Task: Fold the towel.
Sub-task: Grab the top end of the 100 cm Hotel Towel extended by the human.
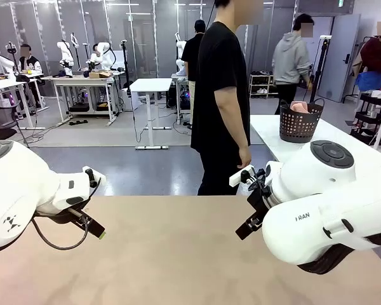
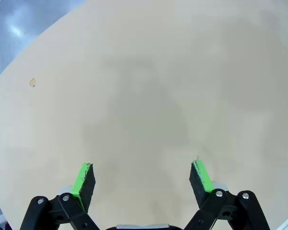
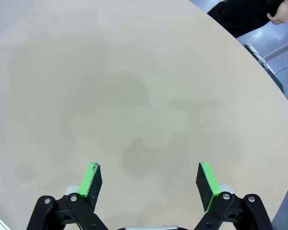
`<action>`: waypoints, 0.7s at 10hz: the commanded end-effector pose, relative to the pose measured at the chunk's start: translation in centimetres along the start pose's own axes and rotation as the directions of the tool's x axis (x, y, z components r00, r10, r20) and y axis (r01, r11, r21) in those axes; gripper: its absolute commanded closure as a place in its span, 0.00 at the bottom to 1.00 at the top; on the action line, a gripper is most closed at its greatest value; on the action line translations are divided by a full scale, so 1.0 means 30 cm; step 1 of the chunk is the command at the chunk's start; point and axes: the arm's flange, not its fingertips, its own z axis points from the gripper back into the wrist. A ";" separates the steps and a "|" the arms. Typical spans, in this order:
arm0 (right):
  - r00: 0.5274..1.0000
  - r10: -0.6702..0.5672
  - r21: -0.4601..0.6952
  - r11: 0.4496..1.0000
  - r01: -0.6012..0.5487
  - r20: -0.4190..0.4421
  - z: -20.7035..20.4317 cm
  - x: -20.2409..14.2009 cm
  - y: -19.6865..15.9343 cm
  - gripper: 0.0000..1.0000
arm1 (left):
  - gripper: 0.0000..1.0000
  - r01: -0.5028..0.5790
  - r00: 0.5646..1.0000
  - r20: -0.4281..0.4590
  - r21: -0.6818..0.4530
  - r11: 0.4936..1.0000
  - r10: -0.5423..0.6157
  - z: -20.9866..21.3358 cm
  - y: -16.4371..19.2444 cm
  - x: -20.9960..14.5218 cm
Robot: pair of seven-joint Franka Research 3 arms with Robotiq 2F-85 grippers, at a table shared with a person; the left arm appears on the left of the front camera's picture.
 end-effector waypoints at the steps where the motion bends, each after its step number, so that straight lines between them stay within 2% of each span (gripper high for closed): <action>1: 1.000 -0.002 0.000 1.000 0.002 0.000 0.000 0.000 0.000 0.00 | 0.00 -0.001 1.000 0.000 0.000 1.000 0.001 0.000 0.001 0.000; 4: 1.000 0.000 0.000 1.000 0.000 0.000 0.000 0.000 0.000 0.00 | 0.00 -0.001 1.000 0.000 0.000 1.000 0.001 0.000 0.001 0.000; 5: 1.000 -0.003 0.040 0.999 0.002 0.016 0.055 0.040 -0.009 0.00 | 0.00 0.000 1.000 0.000 0.000 1.000 0.000 0.000 0.000 0.000; 7: 0.999 -0.032 0.127 0.992 0.027 0.038 0.185 0.132 -0.052 0.00 | 0.00 -0.035 0.998 -0.047 -0.090 0.995 0.031 0.106 0.028 0.069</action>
